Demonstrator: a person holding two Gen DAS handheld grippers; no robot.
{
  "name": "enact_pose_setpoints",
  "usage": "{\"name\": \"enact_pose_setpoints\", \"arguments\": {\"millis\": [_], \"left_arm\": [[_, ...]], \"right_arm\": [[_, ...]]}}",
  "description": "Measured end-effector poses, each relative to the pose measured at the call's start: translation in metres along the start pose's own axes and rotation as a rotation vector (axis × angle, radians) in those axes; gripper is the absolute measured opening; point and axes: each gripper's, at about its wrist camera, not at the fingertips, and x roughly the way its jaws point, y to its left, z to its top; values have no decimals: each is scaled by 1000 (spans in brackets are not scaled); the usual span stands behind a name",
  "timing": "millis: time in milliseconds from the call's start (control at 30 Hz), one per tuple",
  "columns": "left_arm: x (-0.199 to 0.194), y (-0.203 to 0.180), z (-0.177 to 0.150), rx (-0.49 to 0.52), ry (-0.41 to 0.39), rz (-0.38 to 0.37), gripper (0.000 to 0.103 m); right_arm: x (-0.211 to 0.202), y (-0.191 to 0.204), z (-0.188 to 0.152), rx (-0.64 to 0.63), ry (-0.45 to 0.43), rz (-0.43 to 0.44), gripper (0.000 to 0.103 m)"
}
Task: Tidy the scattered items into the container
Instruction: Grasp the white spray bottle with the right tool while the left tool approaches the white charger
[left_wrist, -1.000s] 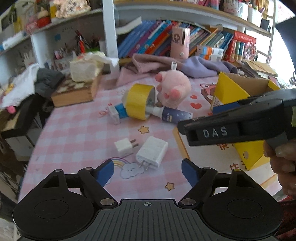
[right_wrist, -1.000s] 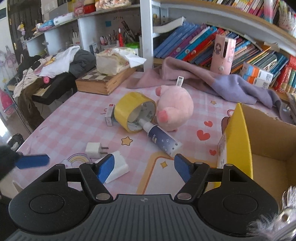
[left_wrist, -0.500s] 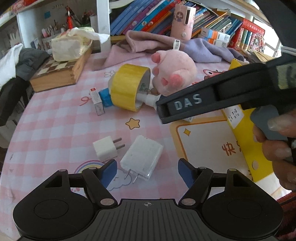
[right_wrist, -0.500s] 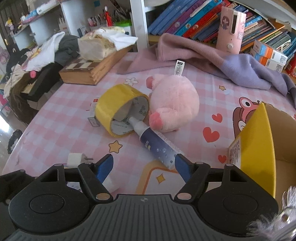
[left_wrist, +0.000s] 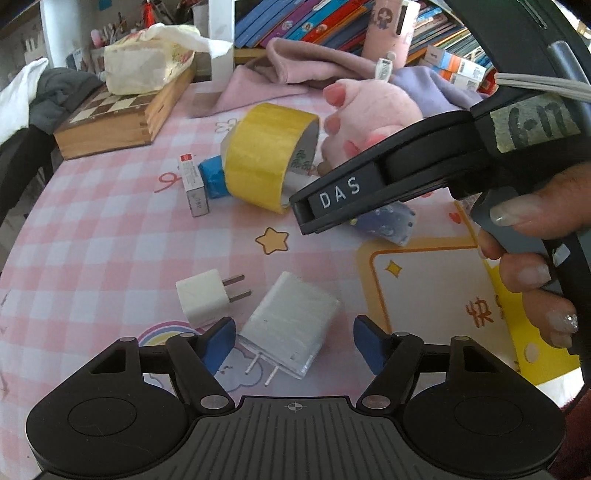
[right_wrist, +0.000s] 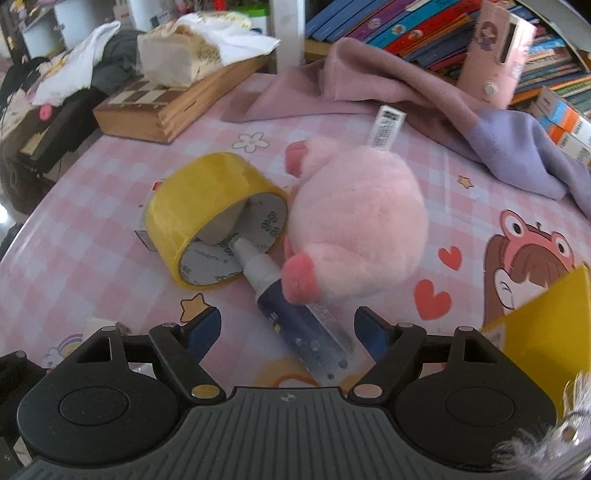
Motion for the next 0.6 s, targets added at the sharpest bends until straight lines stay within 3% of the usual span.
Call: {"name": "enact_pose_setpoints", "arguments": {"millis": [67, 133, 200, 267, 400, 500, 600], "left_arm": [[3, 0, 0, -5, 1, 1, 71], [4, 0, -1, -6, -2, 1, 67], [4, 0, 0, -5, -9, 1, 64], [4, -1, -1, -5, -14, 8, 61], [2, 0, -2, -4, -17, 12, 58], [1, -3, -4, 12, -18, 24, 55], [1, -2, -4, 25, -17, 30, 49]], "right_arm": [[4, 3, 1, -13, 4, 0, 78], [3, 4, 0, -28, 1, -7, 69], [0, 2, -4, -16, 13, 10, 46], [-4, -3, -9, 5, 49, 62, 33], [-8, -8, -24, 69, 124, 170, 33], [-8, -3, -23, 48, 102, 160, 40], [-5, 3, -17, 25, 72, 152, 41]]}}
